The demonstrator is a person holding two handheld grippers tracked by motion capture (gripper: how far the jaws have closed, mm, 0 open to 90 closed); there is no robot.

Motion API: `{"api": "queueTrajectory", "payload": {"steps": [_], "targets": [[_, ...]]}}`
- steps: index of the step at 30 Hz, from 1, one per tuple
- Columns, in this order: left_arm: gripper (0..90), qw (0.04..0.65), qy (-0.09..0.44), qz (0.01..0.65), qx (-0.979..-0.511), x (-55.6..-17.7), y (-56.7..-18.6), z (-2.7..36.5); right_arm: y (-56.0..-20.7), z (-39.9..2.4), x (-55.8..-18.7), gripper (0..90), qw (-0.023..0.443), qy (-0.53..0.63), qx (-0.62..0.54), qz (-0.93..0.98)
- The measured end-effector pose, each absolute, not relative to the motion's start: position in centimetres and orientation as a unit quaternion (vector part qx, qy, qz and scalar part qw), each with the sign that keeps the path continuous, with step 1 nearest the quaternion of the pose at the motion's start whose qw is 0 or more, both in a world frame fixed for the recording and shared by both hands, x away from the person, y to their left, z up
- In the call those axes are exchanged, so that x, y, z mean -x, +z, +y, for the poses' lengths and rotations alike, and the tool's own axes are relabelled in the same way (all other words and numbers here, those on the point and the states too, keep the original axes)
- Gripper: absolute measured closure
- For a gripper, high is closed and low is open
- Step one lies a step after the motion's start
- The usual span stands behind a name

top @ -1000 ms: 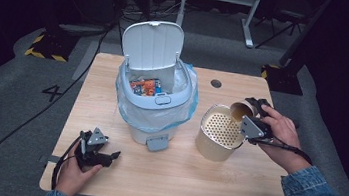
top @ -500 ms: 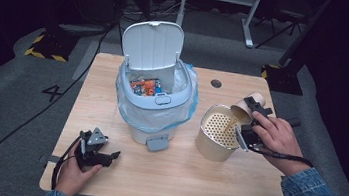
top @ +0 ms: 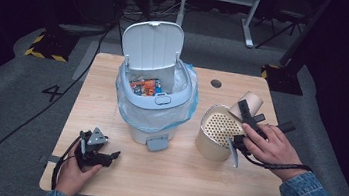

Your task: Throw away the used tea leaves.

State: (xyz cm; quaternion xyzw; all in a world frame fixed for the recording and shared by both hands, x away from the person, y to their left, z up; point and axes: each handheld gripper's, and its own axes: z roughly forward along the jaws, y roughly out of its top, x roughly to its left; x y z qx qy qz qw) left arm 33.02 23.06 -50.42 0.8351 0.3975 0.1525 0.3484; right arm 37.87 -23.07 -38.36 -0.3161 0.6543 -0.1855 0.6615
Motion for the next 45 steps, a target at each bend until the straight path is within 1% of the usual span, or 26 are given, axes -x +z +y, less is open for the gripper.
{"api": "queueTrajectory", "payload": {"steps": [11, 18, 25, 37, 39, 41, 42, 44, 45], "targets": [[25.4, 0.347, 0.155, 0.395, -0.836, -33.0, -50.4, 23.1, -38.6, -22.7, -37.0, 35.3, 0.685, -0.239, 0.340, 0.599], [25.4, 0.348, 0.153, 0.396, -0.836, -33.0, -50.4, 23.1, -38.7, -22.3, -36.9, 35.3, 0.674, -0.273, 0.377, 0.573], [25.4, 0.348, 0.153, 0.396, -0.836, -33.0, -50.4, 23.1, -38.7, -22.2, -36.9, 35.3, 0.668, -0.282, 0.385, 0.571], [25.4, 0.348, 0.153, 0.397, -0.835, -33.0, -50.4, 23.1, -38.4, -22.1, -36.9, 35.7, 0.671, -0.288, 0.384, 0.565], [25.4, 0.348, 0.153, 0.396, -0.836, -33.0, -50.4, 23.1, -37.9, -22.2, -37.1, 35.8, 0.678, -0.292, 0.366, 0.566], [25.4, 0.348, 0.154, 0.396, -0.836, -33.0, -50.4, 23.1, -38.2, -22.2, -37.0, 36.0, 0.665, -0.303, 0.385, 0.563], [25.4, 0.348, 0.153, 0.397, -0.835, -33.0, -50.4, 23.1, -38.0, -22.3, -37.1, 36.0, 0.666, -0.303, 0.385, 0.563], [25.4, 0.348, 0.153, 0.396, -0.836, -33.0, -50.4, 23.1, -37.4, -22.4, -36.9, 36.1, 0.686, -0.303, 0.360, 0.555], [25.4, 0.348, 0.153, 0.396, -0.836, -33.0, -50.4, 23.1, -37.4, -22.3, -36.8, 36.2, 0.681, -0.303, 0.372, 0.553]]}}
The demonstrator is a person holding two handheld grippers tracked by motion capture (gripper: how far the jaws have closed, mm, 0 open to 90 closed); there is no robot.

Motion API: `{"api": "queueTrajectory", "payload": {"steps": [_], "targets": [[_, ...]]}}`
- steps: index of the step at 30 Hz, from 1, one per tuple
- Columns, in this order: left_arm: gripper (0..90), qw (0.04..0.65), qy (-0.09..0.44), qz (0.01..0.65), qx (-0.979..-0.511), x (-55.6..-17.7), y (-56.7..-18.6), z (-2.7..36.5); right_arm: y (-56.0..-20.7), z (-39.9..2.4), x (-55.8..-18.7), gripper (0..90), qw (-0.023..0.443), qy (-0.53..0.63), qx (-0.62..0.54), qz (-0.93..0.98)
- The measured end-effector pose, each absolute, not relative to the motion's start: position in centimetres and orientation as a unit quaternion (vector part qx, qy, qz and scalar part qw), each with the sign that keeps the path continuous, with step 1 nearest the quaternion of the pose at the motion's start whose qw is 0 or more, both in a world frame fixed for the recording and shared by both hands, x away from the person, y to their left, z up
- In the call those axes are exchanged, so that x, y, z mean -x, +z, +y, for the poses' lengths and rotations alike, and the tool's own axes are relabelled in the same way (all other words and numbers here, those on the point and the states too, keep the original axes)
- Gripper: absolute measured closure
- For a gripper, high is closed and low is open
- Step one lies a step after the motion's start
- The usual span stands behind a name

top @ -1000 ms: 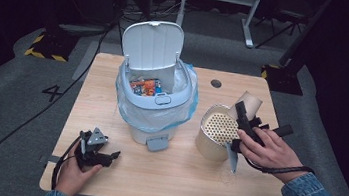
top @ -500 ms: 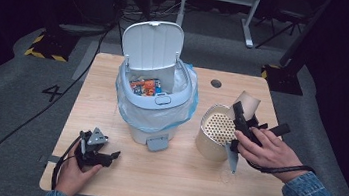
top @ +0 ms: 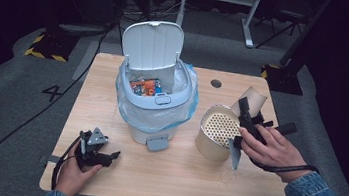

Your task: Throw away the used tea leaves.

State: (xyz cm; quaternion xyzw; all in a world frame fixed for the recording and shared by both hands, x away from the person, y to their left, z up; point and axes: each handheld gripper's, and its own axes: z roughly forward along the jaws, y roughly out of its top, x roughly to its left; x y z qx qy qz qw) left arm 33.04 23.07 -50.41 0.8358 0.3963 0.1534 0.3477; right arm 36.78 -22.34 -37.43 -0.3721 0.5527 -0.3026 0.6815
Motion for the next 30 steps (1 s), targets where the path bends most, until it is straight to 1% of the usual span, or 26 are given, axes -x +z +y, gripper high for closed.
{"api": "queueTrajectory", "payload": {"steps": [2, 4, 6, 8, 9, 16, 20, 25, 28, 30], "targets": [[25.4, 0.348, 0.153, 0.396, -0.836, -33.0, -50.4, 23.1, -37.1, -22.2, -36.9, 36.3, 0.687, -0.311, 0.362, 0.549], [25.4, 0.348, 0.153, 0.396, -0.836, -33.0, -50.4, 23.1, -38.4, -22.0, -36.9, 36.5, 0.659, -0.324, 0.410, 0.541], [25.4, 0.348, 0.153, 0.397, -0.835, -33.0, -50.4, 23.1, -37.7, -22.2, -37.4, 36.9, 0.672, -0.330, 0.375, 0.546], [25.4, 0.348, 0.153, 0.396, -0.836, -33.0, -50.4, 23.1, -38.1, -21.9, -37.1, 37.1, 0.661, -0.343, 0.396, 0.538], [25.4, 0.347, 0.154, 0.396, -0.836, -33.0, -50.4, 23.1, -38.2, -21.7, -37.0, 37.0, 0.667, -0.337, 0.394, 0.535], [25.2, 0.347, 0.155, 0.398, -0.835, -33.0, -50.4, 23.1, -38.6, -21.3, -37.0, 37.0, 0.666, -0.324, 0.393, 0.545], [24.9, 0.347, 0.156, 0.398, -0.835, -33.0, -50.4, 23.1, -38.7, -21.4, -37.2, 36.9, 0.659, -0.322, 0.394, 0.554], [24.6, 0.346, 0.156, 0.399, -0.835, -33.0, -50.4, 23.1, -38.0, -21.6, -37.2, 36.3, 0.664, -0.304, 0.377, 0.569], [24.5, 0.346, 0.156, 0.399, -0.835, -33.0, -50.4, 23.1, -37.1, -22.0, -37.1, 36.0, 0.671, -0.273, 0.354, 0.592], [24.5, 0.346, 0.156, 0.399, -0.835, -33.0, -50.4, 23.1, -36.3, -22.2, -37.1, 35.6, 0.669, -0.231, 0.332, 0.624]]}}
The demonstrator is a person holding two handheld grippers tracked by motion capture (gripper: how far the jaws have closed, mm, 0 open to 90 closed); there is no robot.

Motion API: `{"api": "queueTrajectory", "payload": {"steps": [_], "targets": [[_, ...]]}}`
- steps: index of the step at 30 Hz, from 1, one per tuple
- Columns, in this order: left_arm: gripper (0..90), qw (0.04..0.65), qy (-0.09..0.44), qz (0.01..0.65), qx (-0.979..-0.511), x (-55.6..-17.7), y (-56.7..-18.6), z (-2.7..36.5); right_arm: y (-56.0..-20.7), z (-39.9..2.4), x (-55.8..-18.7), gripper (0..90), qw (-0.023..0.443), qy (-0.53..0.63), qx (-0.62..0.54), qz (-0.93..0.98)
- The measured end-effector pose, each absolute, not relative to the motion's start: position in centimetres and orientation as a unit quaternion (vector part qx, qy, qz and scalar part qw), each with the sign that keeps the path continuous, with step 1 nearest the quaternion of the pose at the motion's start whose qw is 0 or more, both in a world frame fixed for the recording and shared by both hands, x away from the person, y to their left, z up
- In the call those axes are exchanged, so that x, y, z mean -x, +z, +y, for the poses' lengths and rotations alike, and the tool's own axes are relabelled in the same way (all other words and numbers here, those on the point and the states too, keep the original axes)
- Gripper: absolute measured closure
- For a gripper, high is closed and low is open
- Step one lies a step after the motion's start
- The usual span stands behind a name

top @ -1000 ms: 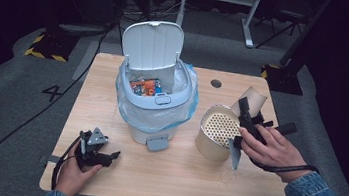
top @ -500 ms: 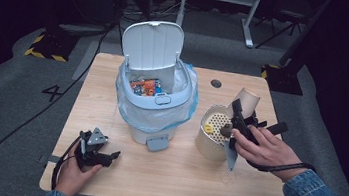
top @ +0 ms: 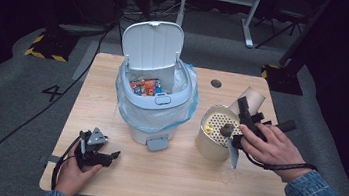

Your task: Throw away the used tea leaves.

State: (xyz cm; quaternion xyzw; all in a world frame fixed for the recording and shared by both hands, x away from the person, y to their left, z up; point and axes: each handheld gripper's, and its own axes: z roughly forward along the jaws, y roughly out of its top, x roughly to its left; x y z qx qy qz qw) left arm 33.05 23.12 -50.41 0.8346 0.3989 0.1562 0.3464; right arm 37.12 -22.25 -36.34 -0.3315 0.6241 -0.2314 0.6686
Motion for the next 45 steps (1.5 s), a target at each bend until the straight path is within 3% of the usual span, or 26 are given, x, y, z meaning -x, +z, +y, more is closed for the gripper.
{"api": "queueTrajectory", "payload": {"steps": [11, 21, 27, 35, 45], "targets": [[24.5, 0.346, 0.158, 0.398, -0.835, -33.1, -50.4, 23.1, -34.2, -23.2, -37.5, 34.7, 0.647, -0.096, 0.252, 0.713], [24.5, 0.345, 0.158, 0.397, -0.835, -33.1, -50.4, 23.1, -32.3, -24.6, -38.5, 34.4, 0.563, 0.106, 0.107, 0.813], [24.6, 0.346, 0.158, 0.398, -0.835, -33.1, -50.4, 23.1, -31.9, -25.5, -39.3, 34.1, 0.483, 0.215, 0.011, 0.848], [24.5, 0.346, 0.158, 0.398, -0.835, -33.1, -50.4, 23.1, -31.7, -27.0, -40.8, 33.6, 0.304, 0.379, -0.155, 0.860], [24.5, 0.347, 0.157, 0.399, -0.834, -33.0, -50.4, 23.1, -32.2, -28.7, -42.4, 33.4, 0.164, 0.468, -0.201, 0.845]]}}
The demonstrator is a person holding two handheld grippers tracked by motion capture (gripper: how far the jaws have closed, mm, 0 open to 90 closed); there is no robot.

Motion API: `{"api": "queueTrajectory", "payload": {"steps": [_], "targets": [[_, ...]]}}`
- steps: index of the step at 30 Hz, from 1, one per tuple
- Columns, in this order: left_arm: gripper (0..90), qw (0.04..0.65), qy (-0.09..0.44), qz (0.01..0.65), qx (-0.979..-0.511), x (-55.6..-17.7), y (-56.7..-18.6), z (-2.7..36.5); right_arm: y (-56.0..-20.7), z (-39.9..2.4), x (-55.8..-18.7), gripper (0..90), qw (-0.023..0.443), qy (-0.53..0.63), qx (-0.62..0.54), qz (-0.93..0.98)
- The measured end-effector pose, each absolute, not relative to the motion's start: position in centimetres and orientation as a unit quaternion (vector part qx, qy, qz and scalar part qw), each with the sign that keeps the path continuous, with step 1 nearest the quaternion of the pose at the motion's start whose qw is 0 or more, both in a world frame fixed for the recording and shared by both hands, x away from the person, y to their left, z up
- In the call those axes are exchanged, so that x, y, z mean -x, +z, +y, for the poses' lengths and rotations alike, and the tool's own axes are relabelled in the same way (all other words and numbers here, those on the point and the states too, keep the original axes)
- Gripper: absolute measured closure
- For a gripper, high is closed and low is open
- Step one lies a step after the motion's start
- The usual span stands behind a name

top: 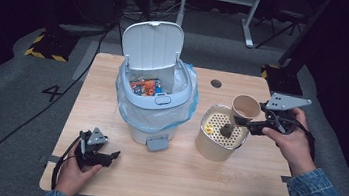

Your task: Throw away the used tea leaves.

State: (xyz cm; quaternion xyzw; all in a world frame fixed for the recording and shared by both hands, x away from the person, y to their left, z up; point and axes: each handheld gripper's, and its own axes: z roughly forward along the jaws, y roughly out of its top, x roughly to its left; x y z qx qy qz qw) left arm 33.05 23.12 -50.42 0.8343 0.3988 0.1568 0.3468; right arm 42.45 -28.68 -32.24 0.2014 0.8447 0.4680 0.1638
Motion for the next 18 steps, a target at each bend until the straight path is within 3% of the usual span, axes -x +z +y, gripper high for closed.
{"api": "queueTrajectory", "payload": {"steps": [8, 18], "targets": [[24.6, 0.347, 0.157, 0.399, -0.834, -33.0, -50.4, 23.1, -32.1, -28.9, -43.1, 33.5, 0.093, 0.485, -0.159, 0.855], [23.4, 0.346, 0.158, 0.399, -0.834, -33.2, -50.4, 23.1, -30.4, -28.1, -44.2, 33.4, 0.097, 0.473, -0.152, 0.863]]}}
